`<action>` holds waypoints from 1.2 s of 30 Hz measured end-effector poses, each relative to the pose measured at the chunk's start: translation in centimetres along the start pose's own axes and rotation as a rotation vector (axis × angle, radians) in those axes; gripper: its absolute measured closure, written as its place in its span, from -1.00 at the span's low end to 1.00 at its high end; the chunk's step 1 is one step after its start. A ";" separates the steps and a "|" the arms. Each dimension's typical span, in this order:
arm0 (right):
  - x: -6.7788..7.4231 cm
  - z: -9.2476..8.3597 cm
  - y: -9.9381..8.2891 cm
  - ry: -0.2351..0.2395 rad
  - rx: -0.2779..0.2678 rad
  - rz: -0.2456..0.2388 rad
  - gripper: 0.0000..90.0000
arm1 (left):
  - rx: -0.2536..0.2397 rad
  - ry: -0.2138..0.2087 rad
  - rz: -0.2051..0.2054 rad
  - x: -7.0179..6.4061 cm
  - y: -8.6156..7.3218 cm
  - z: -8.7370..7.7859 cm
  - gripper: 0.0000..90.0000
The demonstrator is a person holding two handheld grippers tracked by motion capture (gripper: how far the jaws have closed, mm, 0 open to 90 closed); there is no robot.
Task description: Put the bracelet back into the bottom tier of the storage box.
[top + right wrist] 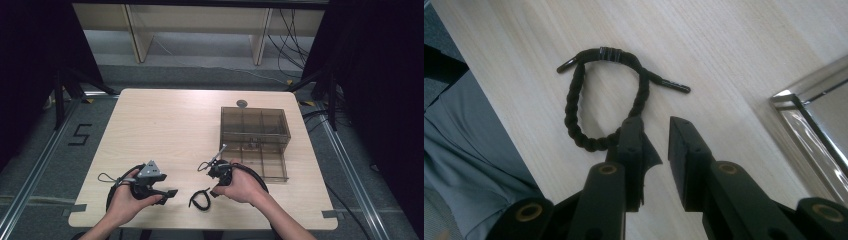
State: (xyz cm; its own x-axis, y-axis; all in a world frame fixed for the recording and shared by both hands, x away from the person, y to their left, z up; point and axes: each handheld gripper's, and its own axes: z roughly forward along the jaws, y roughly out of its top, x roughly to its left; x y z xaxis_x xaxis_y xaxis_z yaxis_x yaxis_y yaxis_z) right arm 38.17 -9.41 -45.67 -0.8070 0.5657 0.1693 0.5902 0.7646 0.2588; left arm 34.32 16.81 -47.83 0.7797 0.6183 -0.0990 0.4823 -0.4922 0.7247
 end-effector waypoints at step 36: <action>1.1 1.7 1.3 0.031 0.036 0.060 0.63 | -0.007 0.002 0.005 0.0 0.1 -0.2 -0.34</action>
State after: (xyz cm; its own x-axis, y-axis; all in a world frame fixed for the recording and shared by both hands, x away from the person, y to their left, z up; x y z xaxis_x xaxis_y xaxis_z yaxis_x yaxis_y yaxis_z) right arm 38.08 -7.26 -46.73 -0.7698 0.6017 0.2129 0.6376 0.7402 0.2133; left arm 34.31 16.89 -47.67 0.7814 0.6168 -0.0944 0.4758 -0.4911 0.7297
